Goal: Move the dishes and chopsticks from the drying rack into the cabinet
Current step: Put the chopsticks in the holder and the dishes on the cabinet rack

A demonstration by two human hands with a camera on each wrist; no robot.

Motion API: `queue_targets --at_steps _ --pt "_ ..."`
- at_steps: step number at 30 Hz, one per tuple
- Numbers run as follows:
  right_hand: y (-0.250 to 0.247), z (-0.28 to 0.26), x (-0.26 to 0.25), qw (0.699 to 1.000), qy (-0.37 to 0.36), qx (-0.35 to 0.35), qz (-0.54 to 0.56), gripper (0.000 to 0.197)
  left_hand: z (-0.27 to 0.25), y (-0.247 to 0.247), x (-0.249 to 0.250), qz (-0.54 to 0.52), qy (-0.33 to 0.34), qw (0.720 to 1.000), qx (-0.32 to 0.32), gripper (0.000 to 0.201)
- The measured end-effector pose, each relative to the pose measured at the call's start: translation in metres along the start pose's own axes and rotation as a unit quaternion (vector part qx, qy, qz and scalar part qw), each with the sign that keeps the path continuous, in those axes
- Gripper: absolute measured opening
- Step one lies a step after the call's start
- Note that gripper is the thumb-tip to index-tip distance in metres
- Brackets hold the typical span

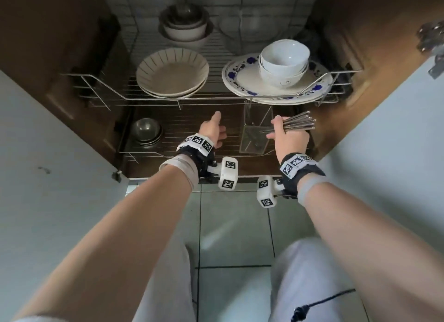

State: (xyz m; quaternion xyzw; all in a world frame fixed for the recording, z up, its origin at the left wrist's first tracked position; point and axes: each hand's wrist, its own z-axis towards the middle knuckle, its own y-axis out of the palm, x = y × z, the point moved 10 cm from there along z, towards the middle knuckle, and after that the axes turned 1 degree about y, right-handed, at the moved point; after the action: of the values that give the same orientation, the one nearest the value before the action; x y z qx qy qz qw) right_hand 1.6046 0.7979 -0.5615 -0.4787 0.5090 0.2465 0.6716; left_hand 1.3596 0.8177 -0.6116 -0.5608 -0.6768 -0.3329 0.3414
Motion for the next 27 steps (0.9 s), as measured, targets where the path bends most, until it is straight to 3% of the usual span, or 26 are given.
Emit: queue_targets --at_steps 5,8,12,15,20,25,27 --pt "0.007 0.006 -0.012 0.999 -0.006 0.028 0.021 0.034 0.009 -0.003 0.017 -0.01 0.033 0.999 0.021 0.06" --pt "0.014 0.015 0.0 0.999 -0.001 0.044 0.013 0.037 0.021 -0.011 0.019 0.003 0.038 0.998 0.052 0.049" --pt "0.03 0.023 0.009 0.999 -0.003 0.043 -0.029 0.05 0.033 -0.015 0.011 0.023 0.018 0.999 0.04 0.031" --pt "0.035 0.025 0.014 0.997 0.016 0.04 -0.063 0.052 0.036 -0.011 0.023 0.045 0.061 0.997 0.034 0.043" --pt "0.04 0.031 0.026 0.982 0.098 0.006 -0.162 0.059 0.047 -0.013 0.024 0.056 0.039 0.997 0.035 0.039" --pt "0.052 0.034 0.029 0.983 0.131 -0.03 -0.121 0.045 0.052 -0.016 0.017 0.071 0.027 0.997 0.025 0.042" --pt "0.058 0.032 0.031 0.982 0.129 -0.051 -0.127 0.054 0.054 -0.017 0.018 0.074 0.03 0.996 0.027 0.041"
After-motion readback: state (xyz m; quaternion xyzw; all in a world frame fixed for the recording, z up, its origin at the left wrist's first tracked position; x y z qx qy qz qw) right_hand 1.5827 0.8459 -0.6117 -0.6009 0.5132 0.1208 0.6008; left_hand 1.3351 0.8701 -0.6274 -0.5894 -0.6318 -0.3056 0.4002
